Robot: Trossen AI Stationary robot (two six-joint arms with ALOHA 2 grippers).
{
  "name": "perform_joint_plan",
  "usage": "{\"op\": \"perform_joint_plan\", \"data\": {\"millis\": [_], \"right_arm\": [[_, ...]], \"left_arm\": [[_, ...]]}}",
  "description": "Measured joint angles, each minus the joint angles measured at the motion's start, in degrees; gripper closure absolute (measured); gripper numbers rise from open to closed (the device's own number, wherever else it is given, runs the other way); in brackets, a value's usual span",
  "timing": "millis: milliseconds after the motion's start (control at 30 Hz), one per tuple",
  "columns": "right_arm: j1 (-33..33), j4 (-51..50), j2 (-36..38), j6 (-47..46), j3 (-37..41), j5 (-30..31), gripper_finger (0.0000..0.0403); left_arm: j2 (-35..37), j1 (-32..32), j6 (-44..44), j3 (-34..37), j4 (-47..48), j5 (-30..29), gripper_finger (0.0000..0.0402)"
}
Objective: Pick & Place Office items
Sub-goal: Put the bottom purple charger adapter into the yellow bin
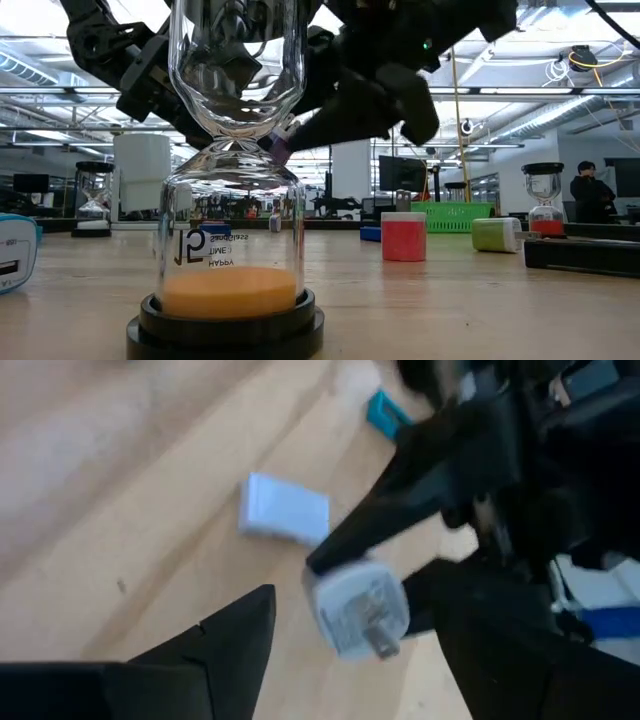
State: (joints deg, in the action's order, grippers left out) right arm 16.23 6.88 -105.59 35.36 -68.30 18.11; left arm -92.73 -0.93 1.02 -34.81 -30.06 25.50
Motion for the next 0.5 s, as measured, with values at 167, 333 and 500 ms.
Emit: {"op": "perform_joint_plan", "data": {"millis": [167, 333, 500], "right_arm": [[-0.8, -1.8, -1.8, 2.4, -2.4, 0.8, 0.0153], [-1.5, -2.2, -2.0, 2.8, -2.5, -2.7, 0.0175], [-2.1, -2.0, -2.0, 3.0, -2.5, -4.7, 0.0215]], "left_arm": [[0.0, 0.0, 0.2, 0.0, 0.3, -0.1, 0.0272], [0.0, 0.0, 0.2, 0.0, -0.1, -0.1, 0.0272], [0.0, 0.0, 0.2, 0.0, -0.1, -0.2, 0.0272]]}}
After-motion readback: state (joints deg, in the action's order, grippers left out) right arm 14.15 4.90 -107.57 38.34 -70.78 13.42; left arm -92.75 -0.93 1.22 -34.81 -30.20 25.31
